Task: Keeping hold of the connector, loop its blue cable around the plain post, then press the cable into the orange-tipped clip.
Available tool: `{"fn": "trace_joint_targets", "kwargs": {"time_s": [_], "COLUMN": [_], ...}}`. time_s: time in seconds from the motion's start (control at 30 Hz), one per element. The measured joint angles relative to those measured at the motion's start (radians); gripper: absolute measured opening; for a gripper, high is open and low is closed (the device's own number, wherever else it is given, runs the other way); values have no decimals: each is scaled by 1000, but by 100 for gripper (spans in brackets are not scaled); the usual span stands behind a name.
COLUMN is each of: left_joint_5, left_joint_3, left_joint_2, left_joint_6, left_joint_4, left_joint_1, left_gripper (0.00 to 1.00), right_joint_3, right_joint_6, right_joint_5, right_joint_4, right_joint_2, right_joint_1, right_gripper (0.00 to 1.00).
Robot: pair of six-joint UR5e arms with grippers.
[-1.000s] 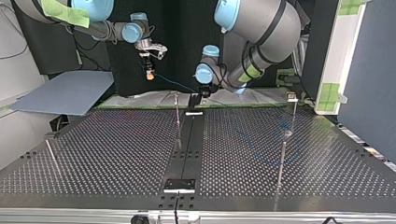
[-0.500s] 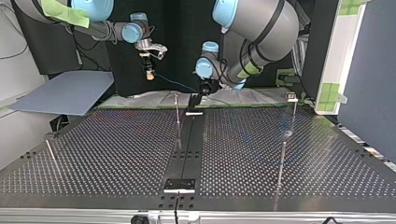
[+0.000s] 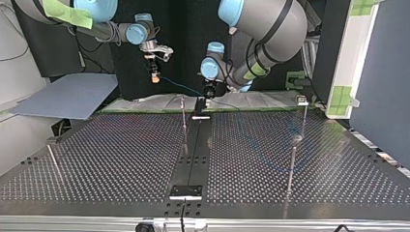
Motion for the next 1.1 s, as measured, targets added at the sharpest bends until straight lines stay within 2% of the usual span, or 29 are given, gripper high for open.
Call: {"fn": "trace_joint_targets", "kwargs": {"time_s": [0.17, 0.37, 0.4, 0.43, 0.47, 0.5, 0.53, 0.57, 0.6, 0.63, 0.67, 1.1], "left_joint_5": [-10, 1, 4, 7, 9, 10, 11, 11, 11, 10, 8, -6], "left_joint_3": [0, 0, 0, -1, -1, -1, 0, 0, 0, -1, -1, -2], "left_joint_2": [0, 0, 0, 0, 0, 0, 0, 0, 0, 0, 0, 0], "left_joint_6": [2, 0, -1, -2, -3, -4, -6, -9, -12, -14, -17, -16], "left_joint_4": [-3, -3, -3, -3, -3, -3, -3, -3, -3, -3, -3, -24], "left_joint_1": [-1, -6, -7, -8, -9, -9, -9, -10, -10, -10, -11, -13], "left_gripper": [100, 100, 88, 88, 69, 55, 55, 33, 17, 17, 0, 0], "right_joint_3": [0, -4, -5, -6, -6, -6, -7, -7, -7, -8, -8, -6], "right_joint_6": [0, 0, 0, 0, 0, 0, 0, 0, 0, 0, 0, 0], "right_joint_5": [0, -2, -2, -2, -2, -2, -2, -2, -2, -2, -2, -2], "right_joint_4": [0, 4, 5, 5, 5, 5, 5, 5, 5, 5, 5, 7], "right_joint_2": [0, 0, 0, 0, 0, 0, 0, 0, 0, 0, 0, 0], "right_joint_1": [0, 0, 0, 0, 0, 0, 0, 0, 0, 0, 0, 0], "right_gripper": [0, 0, 0, 0, 0, 0, 0, 0, 0, 0, 0, 0]}}
